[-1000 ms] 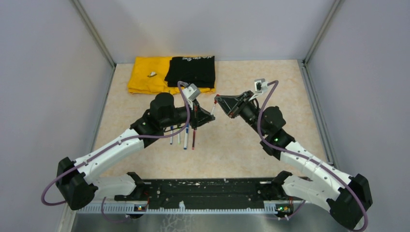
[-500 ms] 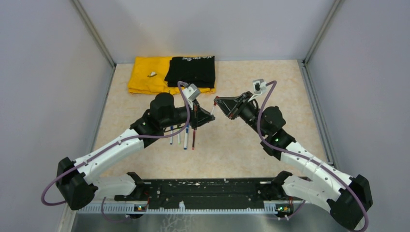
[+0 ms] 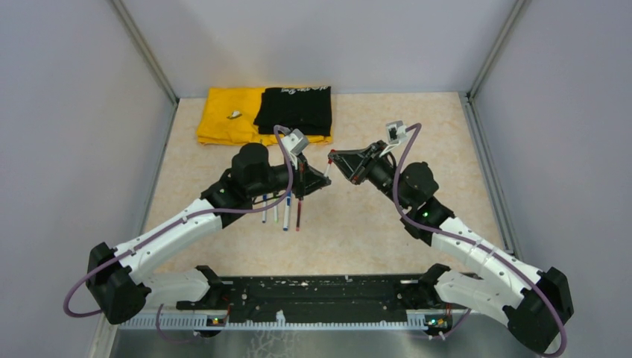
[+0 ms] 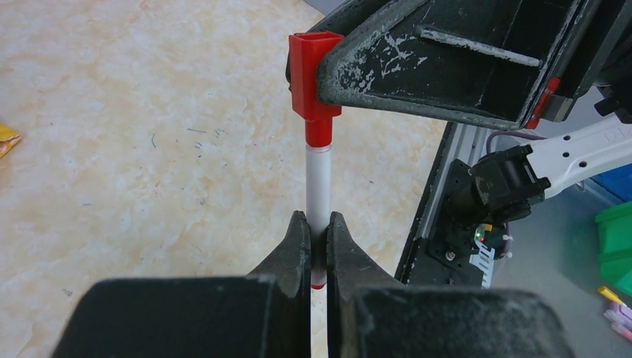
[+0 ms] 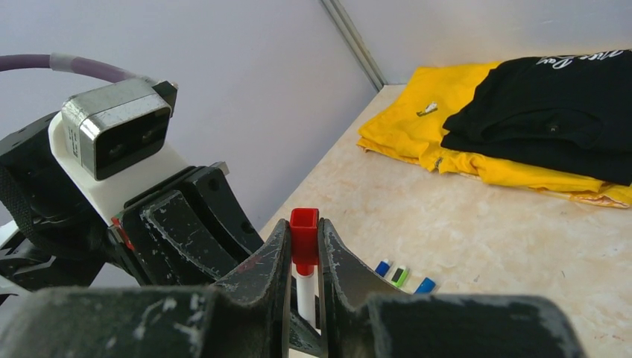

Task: Insert the pens into the pen caps
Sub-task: Insert the pen cap onto the pen.

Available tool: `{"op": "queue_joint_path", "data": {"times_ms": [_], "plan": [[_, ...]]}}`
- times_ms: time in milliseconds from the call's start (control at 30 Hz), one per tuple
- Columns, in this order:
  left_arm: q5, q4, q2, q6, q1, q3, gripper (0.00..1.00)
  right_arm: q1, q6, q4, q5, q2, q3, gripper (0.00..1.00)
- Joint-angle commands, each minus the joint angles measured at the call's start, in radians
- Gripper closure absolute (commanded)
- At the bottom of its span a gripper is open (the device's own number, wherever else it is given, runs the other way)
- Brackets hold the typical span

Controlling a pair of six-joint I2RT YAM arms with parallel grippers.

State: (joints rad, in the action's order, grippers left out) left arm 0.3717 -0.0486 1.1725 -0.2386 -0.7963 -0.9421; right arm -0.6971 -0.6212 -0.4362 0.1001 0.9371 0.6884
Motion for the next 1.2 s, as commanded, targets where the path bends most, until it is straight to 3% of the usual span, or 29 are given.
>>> {"op": "queue_joint_path", "data": {"times_ms": [0,133,367,500,700,900,1167], "plan": [[-0.030,-0.033,-0.010,-0.006,-0.005,-0.034,1.00,0.004,0.023,0.006,0.055,-0.001,0.030,1.00],[-0.058,-0.036,-0.016,-0.014,-0.004,-0.033,1.00,0.004,0.021,0.004,0.105,-0.002,0.011,0.98],[-0.054,-0.042,-0.011,-0.009,-0.004,-0.021,1.00,0.004,0.024,0.054,0.081,-0.044,0.047,0.79],[-0.046,-0.045,-0.015,-0.011,-0.004,-0.003,1.00,0.006,0.065,0.138,0.039,-0.059,0.138,0.63],[-0.056,-0.042,-0.027,-0.003,-0.005,0.004,1.00,0.006,0.116,0.276,-0.046,-0.079,0.224,0.49],[-0.025,-0.052,-0.025,-0.005,-0.004,0.005,1.00,0.016,0.112,0.448,-0.167,-0.033,0.343,0.47],[-0.009,-0.053,-0.027,-0.004,-0.005,0.005,1.00,0.036,0.089,0.518,0.045,0.089,0.450,0.51]]}}
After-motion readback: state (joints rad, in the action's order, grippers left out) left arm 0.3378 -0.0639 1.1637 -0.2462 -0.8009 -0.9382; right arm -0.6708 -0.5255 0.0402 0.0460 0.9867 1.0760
